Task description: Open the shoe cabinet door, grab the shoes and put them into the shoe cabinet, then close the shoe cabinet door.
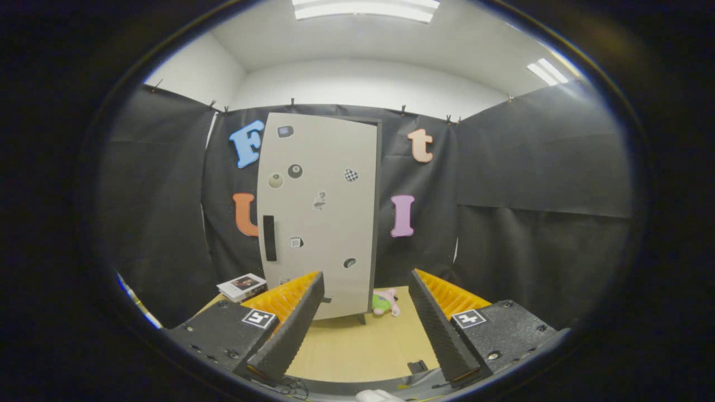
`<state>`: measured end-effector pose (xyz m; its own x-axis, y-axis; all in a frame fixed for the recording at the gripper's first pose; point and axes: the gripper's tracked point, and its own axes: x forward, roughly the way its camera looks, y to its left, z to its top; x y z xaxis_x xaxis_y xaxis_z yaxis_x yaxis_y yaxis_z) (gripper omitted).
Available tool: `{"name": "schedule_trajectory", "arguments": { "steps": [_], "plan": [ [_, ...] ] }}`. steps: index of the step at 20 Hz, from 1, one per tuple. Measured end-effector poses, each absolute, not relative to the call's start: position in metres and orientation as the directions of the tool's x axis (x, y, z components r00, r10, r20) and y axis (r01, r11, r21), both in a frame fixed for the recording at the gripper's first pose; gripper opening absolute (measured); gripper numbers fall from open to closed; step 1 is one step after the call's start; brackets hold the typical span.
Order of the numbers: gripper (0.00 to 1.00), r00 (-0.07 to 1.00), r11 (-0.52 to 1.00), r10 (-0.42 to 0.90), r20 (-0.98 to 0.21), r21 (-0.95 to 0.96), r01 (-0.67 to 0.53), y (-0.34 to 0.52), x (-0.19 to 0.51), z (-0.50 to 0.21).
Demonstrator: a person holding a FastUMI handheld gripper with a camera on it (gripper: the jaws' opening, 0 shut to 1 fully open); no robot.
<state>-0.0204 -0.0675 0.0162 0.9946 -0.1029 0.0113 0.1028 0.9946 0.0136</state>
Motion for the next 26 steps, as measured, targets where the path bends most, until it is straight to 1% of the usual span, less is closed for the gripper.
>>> {"name": "schedule_trajectory", "arguments": {
  "steps": [16, 26],
  "plan": [
    [1.00, 0.996, 0.996, -0.087, 0.023, 0.011, 0.086, -0.061, -0.022, 0.016],
    [1.00, 0.996, 0.995, -0.094, 0.007, 0.015, 0.094, -0.059, -0.024, 0.008]
  ]
}}
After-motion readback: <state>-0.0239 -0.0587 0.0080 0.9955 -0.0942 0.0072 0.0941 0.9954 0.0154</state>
